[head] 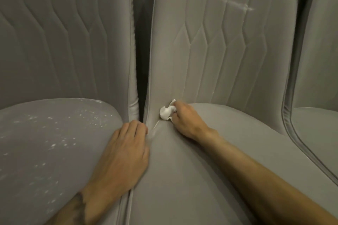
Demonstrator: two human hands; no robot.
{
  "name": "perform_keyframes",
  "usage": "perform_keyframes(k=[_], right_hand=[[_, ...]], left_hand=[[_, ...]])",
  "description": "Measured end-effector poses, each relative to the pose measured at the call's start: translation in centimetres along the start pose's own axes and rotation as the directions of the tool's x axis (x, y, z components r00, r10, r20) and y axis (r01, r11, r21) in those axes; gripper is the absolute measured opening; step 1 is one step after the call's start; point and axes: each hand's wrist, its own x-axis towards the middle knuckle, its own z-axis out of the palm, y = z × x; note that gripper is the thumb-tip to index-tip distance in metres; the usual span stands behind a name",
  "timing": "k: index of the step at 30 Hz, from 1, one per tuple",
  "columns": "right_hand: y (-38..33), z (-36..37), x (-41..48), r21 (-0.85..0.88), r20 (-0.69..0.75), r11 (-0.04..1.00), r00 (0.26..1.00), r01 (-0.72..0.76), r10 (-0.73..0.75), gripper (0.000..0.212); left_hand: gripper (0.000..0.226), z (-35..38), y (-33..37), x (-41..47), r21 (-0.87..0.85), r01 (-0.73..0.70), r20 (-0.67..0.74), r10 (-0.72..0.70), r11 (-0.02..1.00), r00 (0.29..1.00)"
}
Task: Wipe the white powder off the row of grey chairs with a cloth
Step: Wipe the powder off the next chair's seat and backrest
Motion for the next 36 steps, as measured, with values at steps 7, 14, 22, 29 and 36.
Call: perform_keyframes(k=[7, 14, 22, 29, 36], right_hand=[[-0.9, -0.2, -2.6, 0.03, 0.084, 0.991, 0.987, 0.133, -0.136, 0.007], [-4.4, 1.4, -5.6, 0.04, 0.074, 0.989, 0.986, 0.144, -0.147, 0.032], [-2.4, 1.1, -2.7, -0.006, 0.003, 1.0, 1.0, 0.02, -0.02, 0.016], [-4.2, 0.3, -5.9, -0.004, 0.083, 0.978, 0.974, 0.211, -0.21, 0.011], [-5.1, 2.3, -7.2, -0.11, 0.024, 0.958, 0.965, 0.263, -0.262, 0.023]], left_hand=[[0.015, -1.0, 0.0, 0.3, -0.096, 0.06, 0.03, -0.057, 0.994, 0.998], [0.015, -2.4, -1.1, -1.1, -0.101, 0.049, 0.015, -0.048, 0.994, 0.999], [0.013, -2.5, -0.7, -1.4, -0.137, 0.089, 0.025, -0.086, 0.987, 0.996], [0.021, -2.1, -0.7, -1.4, -0.116, 0.117, 0.034, -0.114, 0.986, 0.993], [0.022, -1.6, -1.4, -1.6, -0.028, 0.119, 0.03, -0.118, 0.993, 0.993]])
